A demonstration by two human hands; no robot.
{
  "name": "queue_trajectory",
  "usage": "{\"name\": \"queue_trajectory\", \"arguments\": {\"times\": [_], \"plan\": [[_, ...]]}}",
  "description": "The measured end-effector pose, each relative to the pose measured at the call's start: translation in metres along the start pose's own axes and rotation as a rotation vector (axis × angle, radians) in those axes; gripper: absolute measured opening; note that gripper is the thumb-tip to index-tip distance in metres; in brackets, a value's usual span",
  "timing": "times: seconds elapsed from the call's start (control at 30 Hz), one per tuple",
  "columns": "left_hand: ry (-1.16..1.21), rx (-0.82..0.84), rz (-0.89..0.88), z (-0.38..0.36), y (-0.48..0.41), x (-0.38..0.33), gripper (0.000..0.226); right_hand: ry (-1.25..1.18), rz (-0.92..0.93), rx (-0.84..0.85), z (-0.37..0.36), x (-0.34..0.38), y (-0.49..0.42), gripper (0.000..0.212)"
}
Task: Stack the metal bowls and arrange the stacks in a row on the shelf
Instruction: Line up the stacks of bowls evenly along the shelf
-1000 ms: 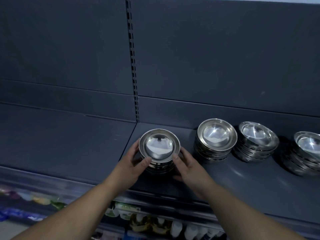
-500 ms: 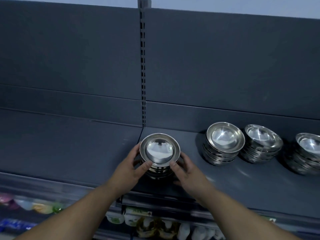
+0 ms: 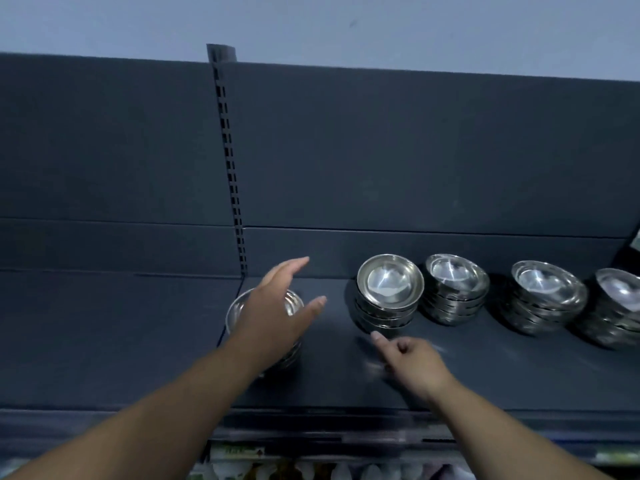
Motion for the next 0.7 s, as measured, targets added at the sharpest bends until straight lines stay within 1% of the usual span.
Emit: {"name": "queue_trajectory", "arguments": {"times": [0.07, 0.13, 0.17, 0.23, 0.27, 0.33, 0.37, 0.47, 0.53, 0.63, 0.7], "plan": [[0.002, 0.097, -0.017, -0.034, -0.006, -0.019, 0.062, 0.037, -0.011, -0.038, 0.028, -0.013, -0.007, 0.056], [-0.033, 0.174, 0.021, -0.073, -0.009, -0.025, 0.066, 0.033, -0.021, -0.038, 0.050, -0.027, -0.016, 0.058], [-0.045, 0.204, 0.079, -0.091, -0.010, -0.021, 0.068, 0.043, -0.014, -0.026, 0.059, -0.031, -0.020, 0.056], [-0.042, 0.248, 0.232, -0.123, -0.012, -0.003, 0.075, 0.072, 0.011, 0.002, 0.076, -0.034, -0.029, 0.046], [-0.036, 0.254, 0.305, -0.135, -0.014, 0.007, 0.082, 0.099, 0.027, 0.028, 0.081, -0.035, -0.034, 0.046], [-0.031, 0.240, 0.410, -0.151, -0.020, 0.021, 0.095, 0.118, 0.085, 0.116, 0.084, -0.035, -0.046, 0.064], [-0.016, 0.220, 0.442, -0.156, -0.024, 0.025, 0.100, 0.082, 0.110, 0.177, 0.083, -0.035, -0.052, 0.072], [0.127, 0.155, 0.479, -0.170, -0.034, 0.026, 0.100, -0.007, 0.161, 0.366, 0.072, -0.030, -0.062, 0.088], [0.228, 0.123, 0.493, -0.179, -0.037, 0.027, 0.101, -0.017, 0.221, 0.422, 0.068, -0.022, -0.066, 0.090], [0.392, 0.045, 0.516, -0.189, -0.036, 0.032, 0.117, -0.066, 0.296, 0.471, 0.063, -0.013, -0.072, 0.083], [0.480, 0.025, 0.509, -0.190, -0.033, 0.025, 0.119, -0.110, 0.311, 0.506, 0.057, -0.010, -0.073, 0.079]]}}
Point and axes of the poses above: each hand's wrist, its own y-axis away from the middle knuckle, its own z-axis out of the back of the hand, x = y × z, the point moved 8 cm from there along -y, towards the middle knuckle, and after that the axes turned 7 degrees about x, right-handed, at the moved point
